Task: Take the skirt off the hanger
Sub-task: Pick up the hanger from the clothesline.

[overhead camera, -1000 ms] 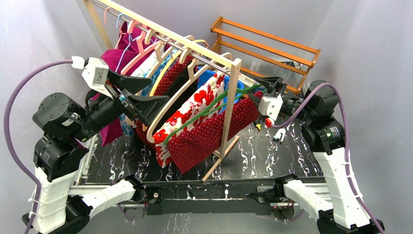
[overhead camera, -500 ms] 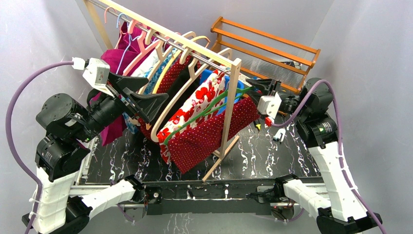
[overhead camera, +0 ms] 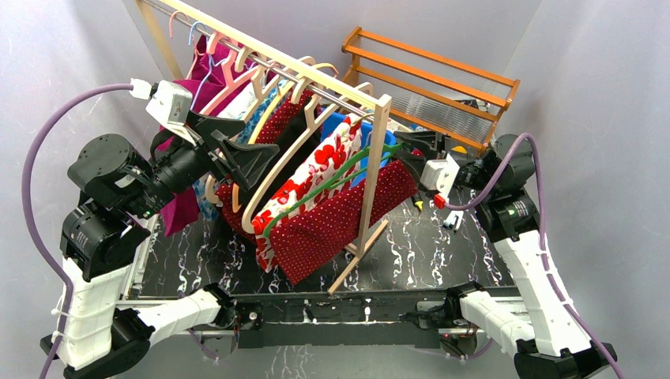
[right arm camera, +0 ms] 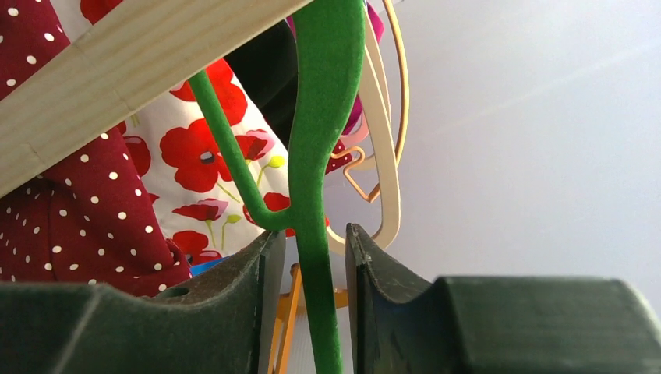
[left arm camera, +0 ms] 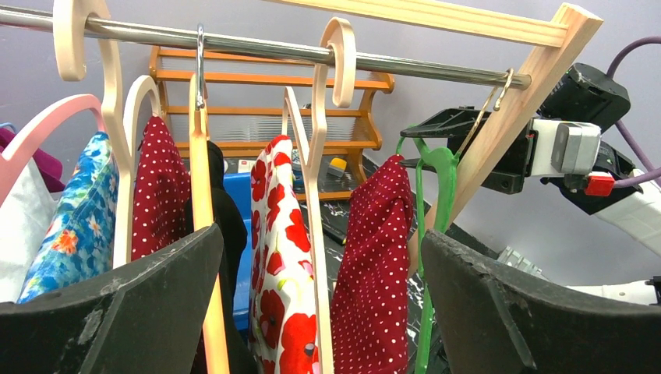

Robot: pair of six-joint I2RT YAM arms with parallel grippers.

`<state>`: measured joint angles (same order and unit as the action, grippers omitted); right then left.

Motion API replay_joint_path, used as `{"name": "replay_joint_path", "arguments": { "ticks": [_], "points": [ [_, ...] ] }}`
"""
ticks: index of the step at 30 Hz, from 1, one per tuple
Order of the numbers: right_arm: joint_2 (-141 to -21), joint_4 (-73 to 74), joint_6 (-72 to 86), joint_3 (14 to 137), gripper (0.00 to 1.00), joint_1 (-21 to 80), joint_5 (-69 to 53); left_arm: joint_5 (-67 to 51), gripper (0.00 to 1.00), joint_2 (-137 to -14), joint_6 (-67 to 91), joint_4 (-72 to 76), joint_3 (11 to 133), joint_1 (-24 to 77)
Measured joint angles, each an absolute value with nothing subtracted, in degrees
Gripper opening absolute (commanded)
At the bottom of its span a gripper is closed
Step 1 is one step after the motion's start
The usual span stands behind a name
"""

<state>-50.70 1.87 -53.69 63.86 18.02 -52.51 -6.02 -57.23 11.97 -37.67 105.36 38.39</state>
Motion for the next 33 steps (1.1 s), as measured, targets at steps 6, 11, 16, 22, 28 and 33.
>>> {"name": "replay_joint_path", "arguments": {
  "ticks": [6, 11, 16, 22, 28, 33],
  "points": [
    [-52.34, -0.71, -52.8, 63.88, 0.41, 18.02, -54.94, -5.34, 0.98, -58.04, 11.94, -38.0, 106.69, 38.39],
    [-54.94, -2.24, -52.71, 63.9, 0.49, 18.02, -55.77, -3.27, 0.98, -58.83, 11.33, -37.95, 108.97, 38.39],
    [-56.71, -4.27, -52.6, 64.07, 0.41, 18.02, -56.8, -2.28, 0.98, -58.87, 11.22, -37.69, 110.13, 38.39],
    [-58.13, -4.1, -52.93, 65.84, 0.18, 18.11, -57.69, -4.1, 0.98, -59.27, 11.22, -37.78, 110.13, 38.37],
    [-56.34, -3.62, -50.78, 64.58, 0.03, 18.35, -55.77, -11.53, 0.98, -60.2, 10.37, -37.76, 110.13, 38.39],
    [-52.31, -5.26, -46.39, 61.78, 0.0, 18.35, -51.81, -16.45, 0.98, -60.71, 9.41, -37.23, 109.56, 38.39]
  ]
}}
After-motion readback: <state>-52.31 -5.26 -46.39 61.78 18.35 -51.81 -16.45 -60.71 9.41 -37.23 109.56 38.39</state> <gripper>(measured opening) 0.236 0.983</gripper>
